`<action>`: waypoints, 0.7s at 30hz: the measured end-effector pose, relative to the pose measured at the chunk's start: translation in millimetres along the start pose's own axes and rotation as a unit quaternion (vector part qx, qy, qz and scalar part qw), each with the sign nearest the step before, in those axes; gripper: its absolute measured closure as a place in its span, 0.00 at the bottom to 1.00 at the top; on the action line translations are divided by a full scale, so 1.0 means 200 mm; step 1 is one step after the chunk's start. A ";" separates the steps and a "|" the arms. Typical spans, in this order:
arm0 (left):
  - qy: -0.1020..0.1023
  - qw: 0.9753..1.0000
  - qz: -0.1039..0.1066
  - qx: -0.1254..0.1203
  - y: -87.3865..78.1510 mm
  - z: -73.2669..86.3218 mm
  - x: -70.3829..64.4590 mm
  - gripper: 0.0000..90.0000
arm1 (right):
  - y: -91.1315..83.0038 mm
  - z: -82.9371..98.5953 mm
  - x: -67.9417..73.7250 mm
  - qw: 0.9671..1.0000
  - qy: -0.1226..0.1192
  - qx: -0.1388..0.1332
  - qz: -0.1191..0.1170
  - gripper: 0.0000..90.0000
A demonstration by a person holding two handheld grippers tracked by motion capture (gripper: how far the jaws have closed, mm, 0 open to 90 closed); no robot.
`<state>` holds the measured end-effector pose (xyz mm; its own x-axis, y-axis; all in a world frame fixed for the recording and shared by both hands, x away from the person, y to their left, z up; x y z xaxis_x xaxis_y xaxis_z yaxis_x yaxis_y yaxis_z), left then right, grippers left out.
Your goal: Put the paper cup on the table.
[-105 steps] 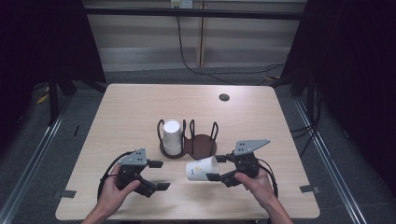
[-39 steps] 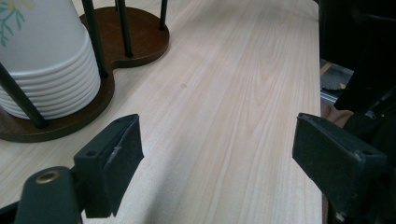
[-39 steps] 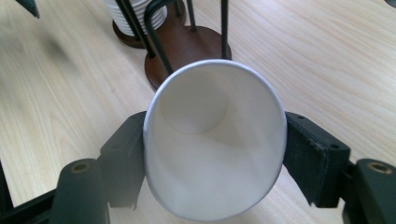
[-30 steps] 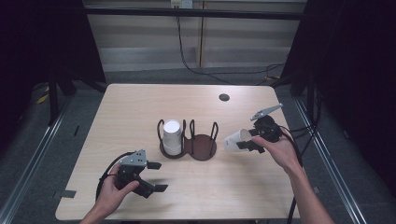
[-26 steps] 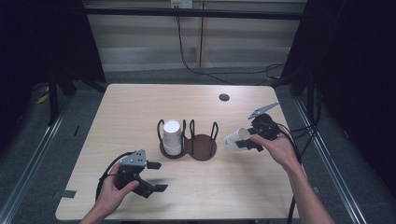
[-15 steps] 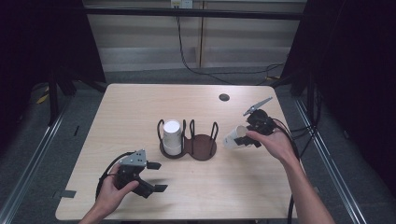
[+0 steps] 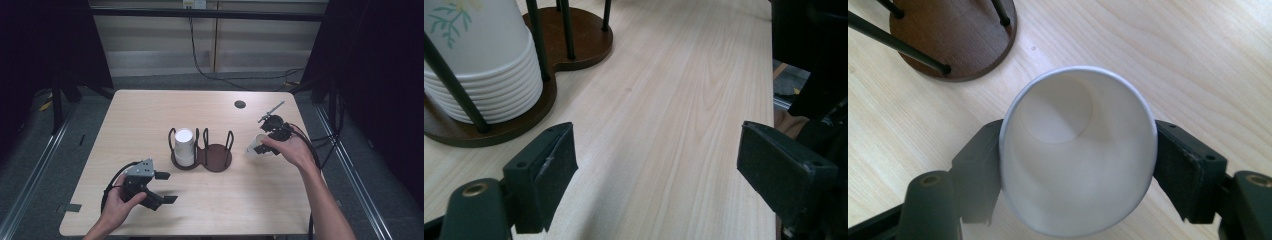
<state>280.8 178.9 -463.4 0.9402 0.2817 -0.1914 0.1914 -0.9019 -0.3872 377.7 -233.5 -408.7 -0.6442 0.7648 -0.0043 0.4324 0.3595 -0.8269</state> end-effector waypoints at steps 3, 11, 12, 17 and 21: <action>0.000 1.000 0.001 0.001 0.00 0.00 0.00 0.18 | 0.02 0.00 -0.01 1.000 0.000 0.015 0.005 0.29; -0.002 1.000 -0.008 -0.001 -0.02 0.00 0.01 0.18 | 0.06 -0.01 -0.01 0.999 -0.013 0.037 0.024 0.28; -0.003 1.000 -0.009 -0.002 -0.02 0.00 0.01 0.18 | 0.06 -0.02 -0.01 0.999 -0.013 0.042 0.026 0.28; -0.003 1.000 -0.009 -0.002 -0.02 0.00 0.01 0.18 | 0.07 -0.02 -0.02 0.998 -0.013 0.053 0.029 0.27; -0.002 1.000 -0.007 -0.003 -0.02 -0.01 0.02 0.18 | 0.10 -0.03 -0.03 0.998 -0.013 0.058 0.030 0.26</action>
<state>283.2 183.0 -461.3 0.9361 0.2955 -0.1907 0.2056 -0.8997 -0.3850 393.5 -227.7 -422.2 -0.6353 0.7692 -0.0691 0.3965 0.2481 -0.8839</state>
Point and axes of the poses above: each handheld gripper's, and its own axes: y roughly forward along the jaws, z roughly out of its underside, x roughly to its left, the point moved 1 cm from there along y, roughly forward along the jaws, and after that the axes turned 12 degrees about -x, right-handed, at the moved point
